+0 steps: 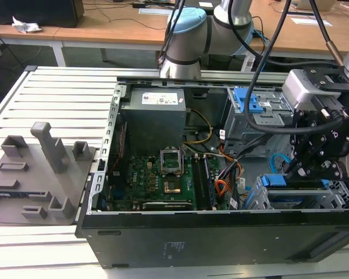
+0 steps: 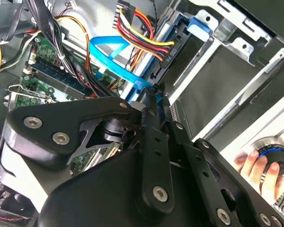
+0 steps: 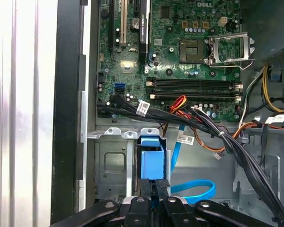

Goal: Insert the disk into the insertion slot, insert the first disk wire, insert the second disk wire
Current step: 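Insert the second disk wire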

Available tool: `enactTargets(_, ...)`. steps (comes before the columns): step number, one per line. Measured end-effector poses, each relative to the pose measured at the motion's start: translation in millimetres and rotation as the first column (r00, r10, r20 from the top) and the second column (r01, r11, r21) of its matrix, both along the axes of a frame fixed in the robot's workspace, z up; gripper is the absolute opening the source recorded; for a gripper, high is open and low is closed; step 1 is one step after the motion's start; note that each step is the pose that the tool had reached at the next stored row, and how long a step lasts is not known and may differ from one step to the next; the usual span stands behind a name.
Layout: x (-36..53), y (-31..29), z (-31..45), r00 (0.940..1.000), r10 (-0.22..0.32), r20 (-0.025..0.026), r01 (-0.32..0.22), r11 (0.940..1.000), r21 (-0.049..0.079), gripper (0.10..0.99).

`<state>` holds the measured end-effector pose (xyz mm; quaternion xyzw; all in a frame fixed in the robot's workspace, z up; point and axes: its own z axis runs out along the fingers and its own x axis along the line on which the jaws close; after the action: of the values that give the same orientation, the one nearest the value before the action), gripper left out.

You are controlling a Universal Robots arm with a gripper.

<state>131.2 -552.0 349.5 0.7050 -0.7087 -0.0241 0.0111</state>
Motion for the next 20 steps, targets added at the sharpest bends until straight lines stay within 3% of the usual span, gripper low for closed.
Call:
enactTargets(6, 5.1, 6.9, -3.6, 1.0, 0.0, -0.0004, 0.0, 1.0, 0.0, 0.161)
enactTargets(20, 11.5, 6.6, -10.4, 1.0, 0.0, -0.0006, 0.0, 1.0, 0.0, 0.161)
